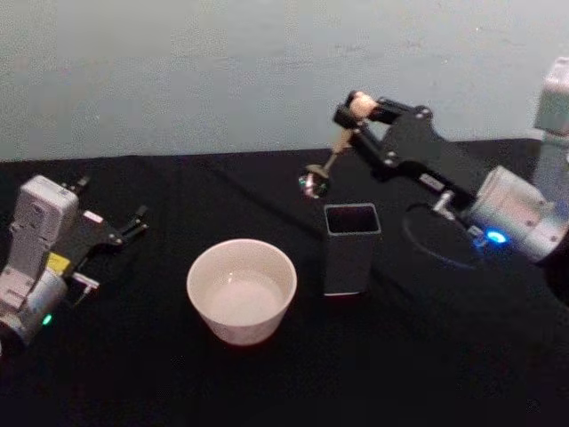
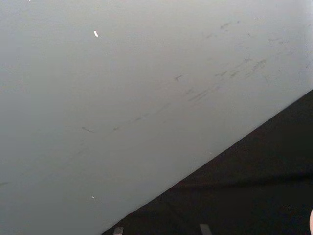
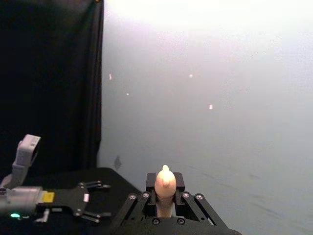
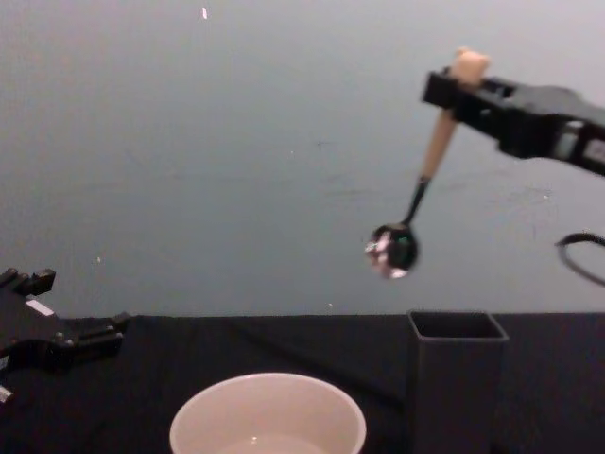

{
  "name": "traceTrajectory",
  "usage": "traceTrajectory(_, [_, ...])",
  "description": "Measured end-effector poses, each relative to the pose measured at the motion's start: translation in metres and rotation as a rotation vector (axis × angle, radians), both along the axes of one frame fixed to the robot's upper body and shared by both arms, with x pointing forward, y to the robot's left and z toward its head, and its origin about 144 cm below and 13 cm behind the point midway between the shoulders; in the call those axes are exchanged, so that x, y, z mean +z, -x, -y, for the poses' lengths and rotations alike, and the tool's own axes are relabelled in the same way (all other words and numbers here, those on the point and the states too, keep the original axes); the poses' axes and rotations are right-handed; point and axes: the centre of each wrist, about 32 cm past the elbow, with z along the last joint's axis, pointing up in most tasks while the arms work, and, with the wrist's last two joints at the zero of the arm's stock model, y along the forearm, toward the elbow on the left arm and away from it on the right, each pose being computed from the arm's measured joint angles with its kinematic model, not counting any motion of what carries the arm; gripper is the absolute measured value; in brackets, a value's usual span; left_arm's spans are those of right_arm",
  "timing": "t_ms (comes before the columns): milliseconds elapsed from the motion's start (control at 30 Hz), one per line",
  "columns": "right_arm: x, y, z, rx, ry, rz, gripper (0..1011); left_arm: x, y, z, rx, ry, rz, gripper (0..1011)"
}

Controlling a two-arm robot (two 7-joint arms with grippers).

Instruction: Pick up the stirring spoon with one hand, stir inside the cup, then place it back in its original position.

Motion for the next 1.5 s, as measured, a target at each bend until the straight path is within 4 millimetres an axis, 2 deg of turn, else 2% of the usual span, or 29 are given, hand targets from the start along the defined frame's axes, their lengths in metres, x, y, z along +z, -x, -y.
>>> traceTrajectory(333, [0.003,0.01,0.03,-0.03,0.036,0.0,203,0.0,0.0,0.0,0.0,0.0,0.0,1001])
traceTrajectory(567, [0.0,0.016,0.037,-0.021,0.053,-0.012,203,0.0,0.0,0.0,0.0,0.0,0.0,1001])
traceTrajectory(1167, [-0.019,0.008,0.03,-0.027,0.098,-0.067,203,0.0,0.0,0.0,0.0,0.0,0.0,1001])
traceTrajectory(1500, [-0.027,0.006,0.025,-0.027,0.129,-0.161,203,0.0,0.0,0.0,0.0,0.0,0.0,1001])
